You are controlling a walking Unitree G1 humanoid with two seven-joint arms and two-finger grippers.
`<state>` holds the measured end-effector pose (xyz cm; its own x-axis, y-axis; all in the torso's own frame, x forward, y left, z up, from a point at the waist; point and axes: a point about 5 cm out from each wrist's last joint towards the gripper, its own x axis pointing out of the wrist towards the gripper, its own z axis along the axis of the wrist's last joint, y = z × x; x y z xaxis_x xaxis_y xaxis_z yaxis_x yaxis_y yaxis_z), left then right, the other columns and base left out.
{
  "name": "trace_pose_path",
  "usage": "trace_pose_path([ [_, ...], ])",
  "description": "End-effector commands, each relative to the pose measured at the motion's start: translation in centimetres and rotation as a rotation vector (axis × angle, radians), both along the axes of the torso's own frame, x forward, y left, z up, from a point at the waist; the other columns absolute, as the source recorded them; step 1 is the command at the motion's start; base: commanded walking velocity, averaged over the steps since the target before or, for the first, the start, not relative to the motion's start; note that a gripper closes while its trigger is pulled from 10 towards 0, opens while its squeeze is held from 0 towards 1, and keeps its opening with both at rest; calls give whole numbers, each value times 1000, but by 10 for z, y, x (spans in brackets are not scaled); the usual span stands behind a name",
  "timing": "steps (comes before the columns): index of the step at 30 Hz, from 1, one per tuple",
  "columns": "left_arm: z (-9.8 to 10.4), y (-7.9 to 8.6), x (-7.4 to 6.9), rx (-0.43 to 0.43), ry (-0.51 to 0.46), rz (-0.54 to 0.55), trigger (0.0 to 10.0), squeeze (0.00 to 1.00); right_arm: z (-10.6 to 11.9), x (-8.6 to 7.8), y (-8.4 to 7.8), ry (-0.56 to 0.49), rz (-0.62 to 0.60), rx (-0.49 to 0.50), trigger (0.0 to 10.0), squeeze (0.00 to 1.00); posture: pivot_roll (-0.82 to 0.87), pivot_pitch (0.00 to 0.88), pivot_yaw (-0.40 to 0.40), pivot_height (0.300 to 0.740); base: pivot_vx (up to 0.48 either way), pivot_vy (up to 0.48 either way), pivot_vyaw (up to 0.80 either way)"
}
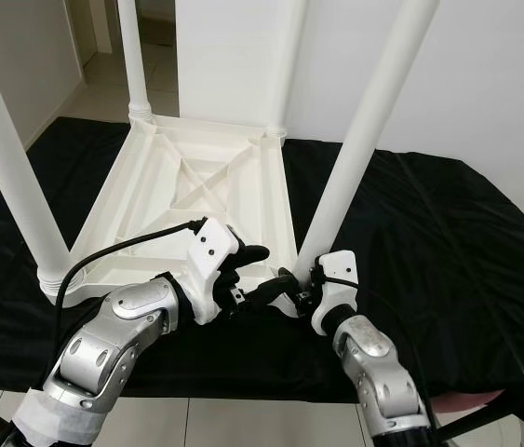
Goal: Building children table
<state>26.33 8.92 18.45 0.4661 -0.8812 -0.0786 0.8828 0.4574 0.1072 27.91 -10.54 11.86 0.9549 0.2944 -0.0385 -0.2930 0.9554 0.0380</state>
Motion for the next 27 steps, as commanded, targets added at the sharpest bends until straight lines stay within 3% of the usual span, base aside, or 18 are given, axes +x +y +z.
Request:
trace_pose_path([
  [1, 1, 1, 6, 14, -23, 65, 10000, 0, -1, -3, -4, -10, -31, -2, 10000, 1000, -12, 0, -91, 740, 0, 0, 0],
  [7, 5, 3, 11, 9, -53, 102, 10000, 0, 7, -7, -10, -61, -20, 1, 10000, 1000, -18, 0, -89, 740, 0, 0, 0],
  [8, 5, 4, 13, 9, -60, 118, 10000, 0, 9, -9, -12, -63, -22, 2, 10000, 0, -18, 0, -89, 740, 0, 0, 0],
  [19, 7, 7, 23, 3, -107, 214, 10000, 0, 17, -36, -27, -130, -3, -27, 10000, 0, -17, 0, -93, 740, 0, 0, 0],
  [21, 9, 12, 31, -4, -112, 296, 10000, 0, 20, -46, -28, -169, 33, -50, 10000, 0, -19, 0, -91, 740, 0, 0, 0],
  [27, 15, 19, 41, -86, -79, 388, 10000, 0, 15, -64, -24, -123, 212, -2, 10000, 0, -24, 0, -86, 740, 0, 0, 0],
])
